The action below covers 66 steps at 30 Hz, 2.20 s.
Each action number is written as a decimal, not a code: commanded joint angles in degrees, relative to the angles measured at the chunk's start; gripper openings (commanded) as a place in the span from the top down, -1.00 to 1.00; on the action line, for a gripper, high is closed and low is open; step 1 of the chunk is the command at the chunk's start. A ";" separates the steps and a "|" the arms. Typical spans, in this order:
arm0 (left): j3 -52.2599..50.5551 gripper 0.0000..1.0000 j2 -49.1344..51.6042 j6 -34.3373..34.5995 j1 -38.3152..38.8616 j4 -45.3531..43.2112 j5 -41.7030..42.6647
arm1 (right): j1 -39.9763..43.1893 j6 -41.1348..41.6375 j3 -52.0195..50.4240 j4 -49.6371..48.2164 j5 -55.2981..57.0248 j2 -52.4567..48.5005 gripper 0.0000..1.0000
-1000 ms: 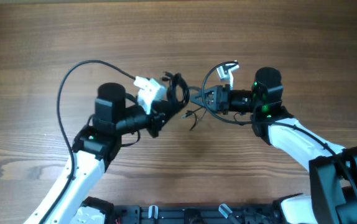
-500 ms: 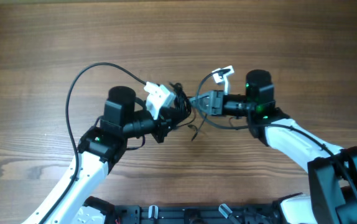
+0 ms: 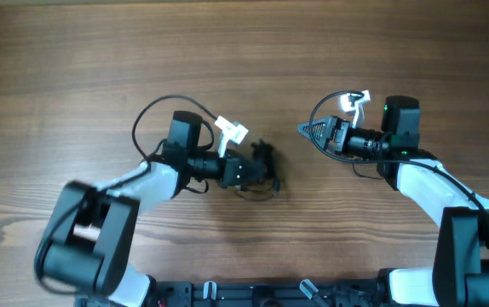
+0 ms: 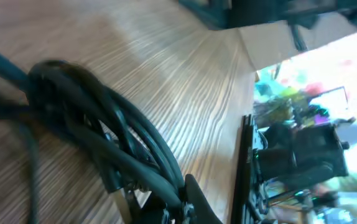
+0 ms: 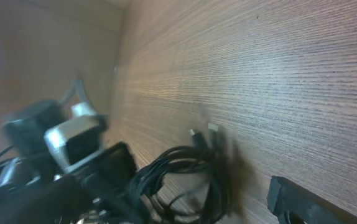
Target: Untangle cables
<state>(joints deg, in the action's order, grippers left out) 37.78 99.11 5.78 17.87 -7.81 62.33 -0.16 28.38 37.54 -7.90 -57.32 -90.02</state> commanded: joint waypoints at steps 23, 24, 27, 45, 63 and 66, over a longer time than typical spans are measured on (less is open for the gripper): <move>2.82 -0.99 -0.94 34.99 -5.99 -2.45 -19.98 | 0.02 3.32 0.00 2.14 8.48 0.02 -0.99; 3.87 -0.99 -1.09 34.36 -3.76 0.61 -23.23 | 0.02 3.37 0.00 2.14 8.48 0.02 -0.99; 8.28 -0.97 -1.18 31.47 2.62 13.51 -38.40 | 0.02 3.34 0.00 2.21 8.46 0.02 -0.99; 9.46 0.23 5.73 24.46 10.01 22.53 -55.49 | 0.02 5.27 0.00 3.34 8.37 0.02 -0.99; 21.07 0.92 -21.49 32.15 2.73 32.37 -57.02 | 0.02 0.90 0.02 4.55 4.57 0.02 -0.84; 21.07 0.92 -25.27 40.37 0.96 32.52 -62.93 | -0.48 0.79 1.46 4.33 2.21 0.04 -0.85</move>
<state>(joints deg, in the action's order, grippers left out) 58.15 76.62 36.62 20.47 24.45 5.58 -0.16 31.86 37.54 -3.29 -51.44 -90.02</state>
